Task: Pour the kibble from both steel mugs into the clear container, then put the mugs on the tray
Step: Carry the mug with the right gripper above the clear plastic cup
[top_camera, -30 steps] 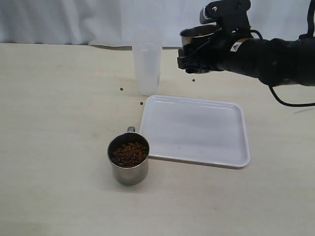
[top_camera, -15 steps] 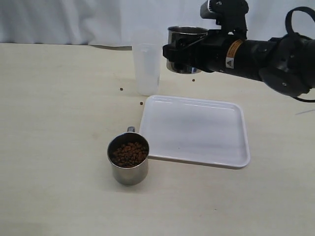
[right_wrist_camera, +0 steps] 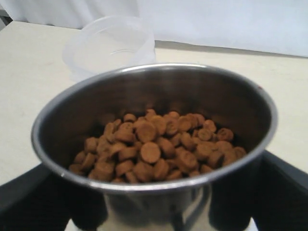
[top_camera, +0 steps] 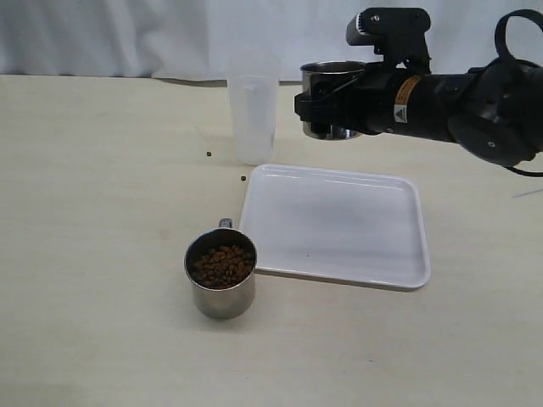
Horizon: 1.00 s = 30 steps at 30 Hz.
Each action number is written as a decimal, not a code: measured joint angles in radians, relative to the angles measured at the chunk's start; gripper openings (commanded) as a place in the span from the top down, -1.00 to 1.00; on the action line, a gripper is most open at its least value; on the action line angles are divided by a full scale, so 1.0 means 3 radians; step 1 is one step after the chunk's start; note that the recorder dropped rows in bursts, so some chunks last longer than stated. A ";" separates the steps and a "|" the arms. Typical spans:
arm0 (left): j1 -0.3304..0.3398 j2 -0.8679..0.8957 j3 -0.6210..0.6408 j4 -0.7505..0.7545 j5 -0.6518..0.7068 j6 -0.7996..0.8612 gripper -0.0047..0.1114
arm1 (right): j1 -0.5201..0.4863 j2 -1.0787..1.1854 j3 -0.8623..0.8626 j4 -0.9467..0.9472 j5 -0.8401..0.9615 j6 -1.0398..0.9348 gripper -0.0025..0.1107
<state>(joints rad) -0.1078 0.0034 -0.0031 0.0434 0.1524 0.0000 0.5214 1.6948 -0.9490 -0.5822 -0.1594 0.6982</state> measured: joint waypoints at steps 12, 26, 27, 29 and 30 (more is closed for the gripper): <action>0.0000 0.0000 0.0000 0.0000 0.0000 0.0000 0.92 | -0.0131 -0.0024 -0.0079 -0.1188 -0.0021 0.0846 0.86; 0.0000 0.0000 0.0000 0.0000 0.0000 0.0000 0.92 | 0.0446 -0.0039 -0.0398 -0.3809 0.1651 0.3460 0.86; 0.0000 0.0000 0.0000 0.0000 0.0000 0.0000 0.92 | 0.0446 -0.0039 -0.0415 -0.3812 0.1651 0.3465 0.86; 0.0000 0.0000 0.0000 0.0000 0.0000 0.0000 0.92 | 0.0446 -0.0039 -0.0452 -0.3817 0.1665 0.3475 0.86; 0.0000 0.0000 0.0000 0.0000 0.0000 0.0000 0.92 | 0.0446 -0.0039 -0.0469 -0.3817 0.1677 0.3474 0.86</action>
<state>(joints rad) -0.1078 0.0034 -0.0031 0.0434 0.1524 0.0000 0.6552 1.6830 -1.0898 -1.7274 0.3439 1.7405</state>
